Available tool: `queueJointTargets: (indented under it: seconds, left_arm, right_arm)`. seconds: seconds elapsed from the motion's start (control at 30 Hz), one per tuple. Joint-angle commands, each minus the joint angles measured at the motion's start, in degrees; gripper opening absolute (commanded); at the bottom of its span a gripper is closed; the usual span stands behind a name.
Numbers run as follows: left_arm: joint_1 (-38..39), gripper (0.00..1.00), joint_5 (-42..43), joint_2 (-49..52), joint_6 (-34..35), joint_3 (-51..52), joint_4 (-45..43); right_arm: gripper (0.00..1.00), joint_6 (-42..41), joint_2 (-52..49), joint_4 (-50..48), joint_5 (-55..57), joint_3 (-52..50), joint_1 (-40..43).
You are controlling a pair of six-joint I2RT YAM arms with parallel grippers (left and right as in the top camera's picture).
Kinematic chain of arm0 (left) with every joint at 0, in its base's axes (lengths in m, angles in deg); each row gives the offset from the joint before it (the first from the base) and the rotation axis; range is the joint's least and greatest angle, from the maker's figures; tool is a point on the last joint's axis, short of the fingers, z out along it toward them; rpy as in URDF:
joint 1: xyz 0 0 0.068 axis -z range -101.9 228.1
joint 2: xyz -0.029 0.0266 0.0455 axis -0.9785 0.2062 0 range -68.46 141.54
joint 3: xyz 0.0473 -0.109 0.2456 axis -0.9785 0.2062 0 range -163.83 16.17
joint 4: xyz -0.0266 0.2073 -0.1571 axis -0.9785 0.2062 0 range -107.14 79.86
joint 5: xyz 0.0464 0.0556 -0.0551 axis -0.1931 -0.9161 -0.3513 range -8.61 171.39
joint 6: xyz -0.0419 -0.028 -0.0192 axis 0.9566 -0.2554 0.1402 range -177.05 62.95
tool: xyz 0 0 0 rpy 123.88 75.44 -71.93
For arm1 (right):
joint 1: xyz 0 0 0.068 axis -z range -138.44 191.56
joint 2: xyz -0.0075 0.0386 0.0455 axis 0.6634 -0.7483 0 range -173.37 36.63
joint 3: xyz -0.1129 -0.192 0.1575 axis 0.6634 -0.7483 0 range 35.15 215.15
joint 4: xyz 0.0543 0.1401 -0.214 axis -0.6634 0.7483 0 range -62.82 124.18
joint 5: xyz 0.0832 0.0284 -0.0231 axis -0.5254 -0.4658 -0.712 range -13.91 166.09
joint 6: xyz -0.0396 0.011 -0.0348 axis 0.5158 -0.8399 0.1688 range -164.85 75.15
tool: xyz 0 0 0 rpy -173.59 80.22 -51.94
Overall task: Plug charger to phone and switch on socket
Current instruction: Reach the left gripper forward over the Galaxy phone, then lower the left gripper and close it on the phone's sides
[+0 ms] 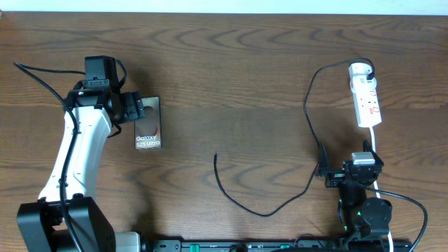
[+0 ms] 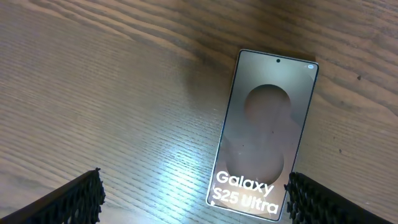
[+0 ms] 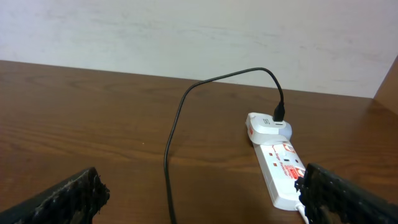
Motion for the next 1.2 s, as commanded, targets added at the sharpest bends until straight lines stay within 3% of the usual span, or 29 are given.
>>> queueJointTargets:
  seconds: [0.0, 0.17, 0.23, 0.3, 0.4, 0.5, 1.17]
  left_arm:
    - [-0.2, 0.91, 0.1, 0.7, -1.0, -1.1, 0.2]
    - [-0.2, 0.91, 0.1, 2.2, -1.0, -1.1, -0.6]
    - [-0.2, 0.82, 0.1, 3.2, -1.0, -1.1, -0.6]
    - [-0.2, 0.80, 0.2, 4.3, -1.0, -1.1, -0.6]
    - [-0.2, 0.81, 2.6, 6.2, -1.0, -1.1, -0.8]
    - [-0.2, 0.89, 6.6, 8.3, -1.2, -1.1, -1.6]
    - [-0.1, 0.90, 13.0, 15.6, -6.6, -1.1, -2.7]
  right_arm:
    - [0.99, 0.6, 0.3, 0.3, -0.3, -0.1, 0.5]
    - [0.99, 0.6, 0.3, 0.3, -0.3, -0.1, 0.5]
    - [0.99, 0.6, 0.3, 0.3, -0.3, -0.1, 0.5]
    - [0.99, 0.6, 0.3, 0.3, -0.3, -0.1, 0.5]
    - [0.99, 0.6, 0.3, 0.3, -0.3, -0.1, 0.5]
    - [0.99, 0.6, 0.3, 0.3, -0.3, -0.1, 0.5]
    - [0.99, 0.6, 0.3, 0.3, -0.3, -0.1, 0.5]
